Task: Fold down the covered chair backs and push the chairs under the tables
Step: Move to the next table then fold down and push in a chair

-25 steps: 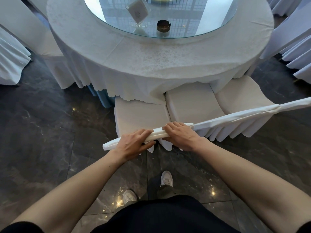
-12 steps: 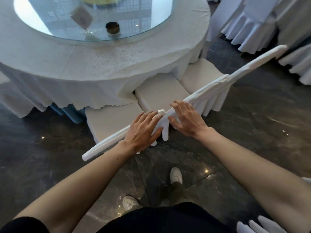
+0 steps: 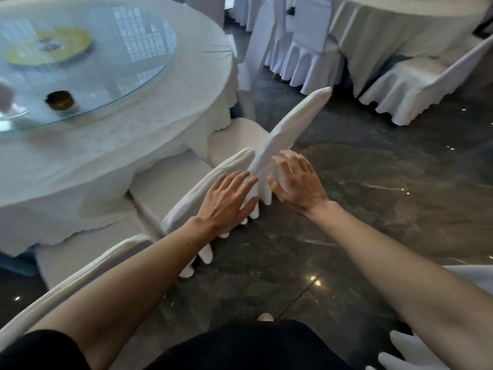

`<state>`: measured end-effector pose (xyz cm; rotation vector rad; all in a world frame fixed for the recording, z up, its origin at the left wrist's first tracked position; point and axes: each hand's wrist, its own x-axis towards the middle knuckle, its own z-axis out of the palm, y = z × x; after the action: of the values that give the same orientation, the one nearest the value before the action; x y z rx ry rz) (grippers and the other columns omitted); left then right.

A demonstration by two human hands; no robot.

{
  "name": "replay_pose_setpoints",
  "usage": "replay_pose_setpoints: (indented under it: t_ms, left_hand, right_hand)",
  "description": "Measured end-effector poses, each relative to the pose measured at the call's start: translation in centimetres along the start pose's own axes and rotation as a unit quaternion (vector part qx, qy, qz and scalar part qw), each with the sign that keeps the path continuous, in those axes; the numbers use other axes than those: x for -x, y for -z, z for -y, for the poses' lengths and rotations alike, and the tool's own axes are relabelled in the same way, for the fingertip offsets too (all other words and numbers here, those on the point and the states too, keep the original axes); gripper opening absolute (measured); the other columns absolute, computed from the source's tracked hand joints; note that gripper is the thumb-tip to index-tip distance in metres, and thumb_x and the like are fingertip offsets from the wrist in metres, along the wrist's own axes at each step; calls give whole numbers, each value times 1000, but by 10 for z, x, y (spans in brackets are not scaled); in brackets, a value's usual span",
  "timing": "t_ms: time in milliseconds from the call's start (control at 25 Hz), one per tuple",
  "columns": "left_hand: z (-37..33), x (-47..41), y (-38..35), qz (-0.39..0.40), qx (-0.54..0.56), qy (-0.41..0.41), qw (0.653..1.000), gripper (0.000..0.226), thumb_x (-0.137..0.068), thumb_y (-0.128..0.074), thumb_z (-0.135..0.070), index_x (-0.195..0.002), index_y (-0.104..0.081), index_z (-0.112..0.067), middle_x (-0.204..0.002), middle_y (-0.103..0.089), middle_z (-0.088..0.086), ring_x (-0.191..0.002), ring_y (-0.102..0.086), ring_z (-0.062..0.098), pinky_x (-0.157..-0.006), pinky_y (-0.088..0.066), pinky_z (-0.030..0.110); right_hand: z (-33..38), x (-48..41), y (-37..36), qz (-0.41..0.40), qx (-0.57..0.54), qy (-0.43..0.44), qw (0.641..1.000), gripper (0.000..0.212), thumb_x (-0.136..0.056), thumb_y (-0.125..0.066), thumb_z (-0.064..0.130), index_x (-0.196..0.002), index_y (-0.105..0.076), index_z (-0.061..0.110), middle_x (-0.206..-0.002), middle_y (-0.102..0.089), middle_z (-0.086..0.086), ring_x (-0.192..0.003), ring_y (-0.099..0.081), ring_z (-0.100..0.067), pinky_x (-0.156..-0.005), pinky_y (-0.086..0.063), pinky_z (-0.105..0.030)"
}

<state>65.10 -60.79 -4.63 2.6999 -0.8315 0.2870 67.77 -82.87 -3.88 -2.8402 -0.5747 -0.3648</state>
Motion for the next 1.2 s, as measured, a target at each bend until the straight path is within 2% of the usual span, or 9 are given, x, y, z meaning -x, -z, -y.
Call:
replay_pose_setpoints:
  t_ms: [160, 360, 680, 920, 1200]
  left_hand:
    - [-41, -113, -29, 7, -13, -41, 999, 49, -99, -37, -46, -139, -44, -18, -142, -47, 9, -131, -43, 28, -110, -32, 49]
    - [-66, -228, -62, 17, 0, -80, 997, 52, -99, -30, -49, -138, -46, -18, -142, -47, 9, -131, -42, 29, -109, -30, 46]
    - [-44, -435, -109, -37, 0, -125, 991, 48, -98, -37, -46, -135, -45, -17, -141, -47, 11, -131, -41, 30, -111, -27, 46]
    - [-9, -586, -136, -46, -15, -90, 995, 54, -99, -27, -51, -134, -48, -16, -140, -49, 11, -129, -43, 31, -109, -31, 46]
    - [42, -735, -192, -62, -54, -11, 997, 49, -99, -37, -46, -133, -50, -14, -137, -51, 12, -128, -45, 30, -107, -34, 44]
  right_hand:
    - [-106, -5, 33, -27, 36, -48, 998, 56, -95, -40, 47, -136, -43, 8, -140, -44, -21, -132, -39, -38, -112, -28, -51]
    - [-208, -25, 52, -57, 62, -86, 993, 54, -96, -42, 44, -133, -48, 5, -136, -47, -23, -129, -42, -38, -110, -31, -51]
    - [-364, -142, 51, -62, 90, -86, 990, 55, -97, -40, 47, -135, -47, 7, -138, -46, -22, -130, -40, -37, -110, -30, -50]
    - [-471, -255, 48, -51, 87, -58, 993, 56, -96, -39, 47, -135, -47, 7, -138, -46, -22, -130, -42, -38, -111, -30, -50]
    - [-615, -403, 6, -35, 54, 25, 998, 56, -96, -38, 46, -134, -48, 7, -137, -47, -21, -129, -42, -37, -111, -29, -49]
